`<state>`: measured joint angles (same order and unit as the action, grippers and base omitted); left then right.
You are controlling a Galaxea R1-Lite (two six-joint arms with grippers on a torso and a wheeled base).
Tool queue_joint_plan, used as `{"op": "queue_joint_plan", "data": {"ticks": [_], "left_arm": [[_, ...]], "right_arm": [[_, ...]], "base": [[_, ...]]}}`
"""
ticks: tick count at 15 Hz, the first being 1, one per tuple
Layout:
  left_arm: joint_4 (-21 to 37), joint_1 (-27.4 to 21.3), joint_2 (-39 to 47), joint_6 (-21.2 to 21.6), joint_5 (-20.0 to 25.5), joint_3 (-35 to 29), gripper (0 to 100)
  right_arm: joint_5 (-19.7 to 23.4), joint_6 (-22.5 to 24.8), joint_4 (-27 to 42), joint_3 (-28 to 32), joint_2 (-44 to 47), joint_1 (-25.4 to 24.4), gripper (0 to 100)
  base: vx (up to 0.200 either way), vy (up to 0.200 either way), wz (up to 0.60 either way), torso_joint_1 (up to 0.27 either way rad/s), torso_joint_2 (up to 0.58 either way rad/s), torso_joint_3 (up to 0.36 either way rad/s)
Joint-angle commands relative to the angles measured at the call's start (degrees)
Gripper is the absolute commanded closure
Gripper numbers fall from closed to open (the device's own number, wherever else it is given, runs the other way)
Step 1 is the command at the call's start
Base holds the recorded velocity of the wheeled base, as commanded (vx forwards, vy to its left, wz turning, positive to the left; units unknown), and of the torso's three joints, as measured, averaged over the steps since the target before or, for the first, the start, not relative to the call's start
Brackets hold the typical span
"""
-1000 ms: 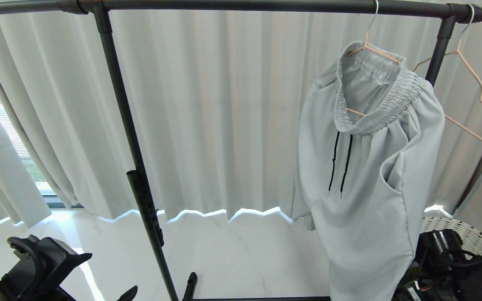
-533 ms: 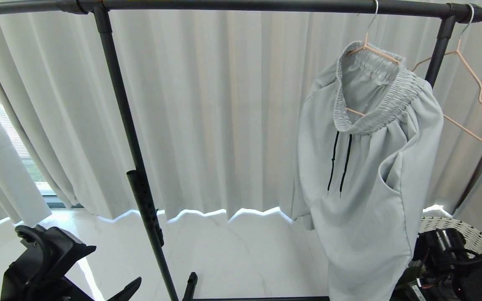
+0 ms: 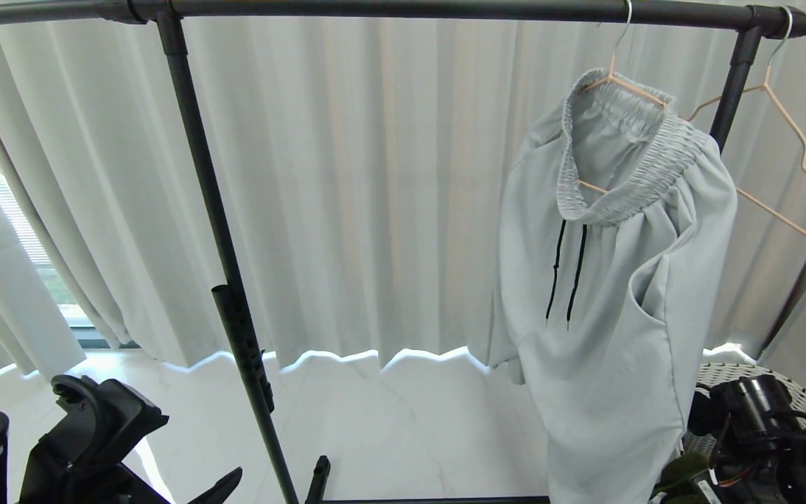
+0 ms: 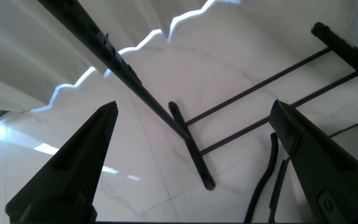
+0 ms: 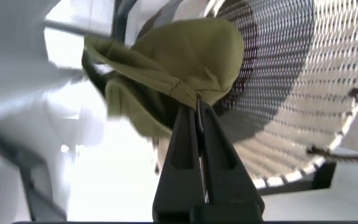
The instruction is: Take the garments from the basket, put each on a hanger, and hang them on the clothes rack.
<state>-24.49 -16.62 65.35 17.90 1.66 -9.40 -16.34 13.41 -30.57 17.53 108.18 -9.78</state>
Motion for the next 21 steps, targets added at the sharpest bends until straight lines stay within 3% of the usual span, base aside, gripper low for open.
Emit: {"op": "queue_joint_plan", "data": {"ticks": [1,5,8,12,16,19,21], "left_arm": [[0.0,0.0,2.0,0.0,-0.1,-0.3,0],[0.0,-0.8,3.9,-0.1,-0.1,-0.5,0],[0.0,-0.8,4.1,-0.2,-0.1,-0.5,0],[0.0,-0.8,4.8,-0.2,-0.1,-0.4,0],[0.0,-0.9,4.9,-0.2,-0.1,-0.7,0],[-0.1,-5.3,4.9,-0.3,0.5,-2.6,0],[-0.1,-11.2,5.7,-2.1,5.3,-6.2,0]], "right_arm": [[0.3,-0.1,14.6,7.6,-14.0,-1.4,100],[0.5,-2.2,43.3,25.4,-28.5,-7.2,100],[0.4,-5.2,55.1,33.5,-33.8,-14.7,100],[0.4,-5.2,56.6,38.2,-34.4,-21.7,100],[0.4,-5.3,56.5,41.2,-32.5,-24.9,100],[0.5,-8.9,56.5,43.5,-31.1,-28.4,100],[0.5,-11.6,56.4,44.5,-30.7,-30.9,100]], "base": [[0.0,0.0,0.0,0.0,0.0,0.0],[0.0,0.0,0.0,0.0,0.0,0.0],[-0.2,0.0,0.0,0.007,0.01,0.004],[-0.2,0.0,0.0,0.0,0.0,0.005],[-0.2,0.0,0.0,0.0,0.0,0.002],[-0.067,0.0,0.0,0.001,0.0,0.001],[0.0,0.0,0.0,0.0,0.0,0.0]]}}
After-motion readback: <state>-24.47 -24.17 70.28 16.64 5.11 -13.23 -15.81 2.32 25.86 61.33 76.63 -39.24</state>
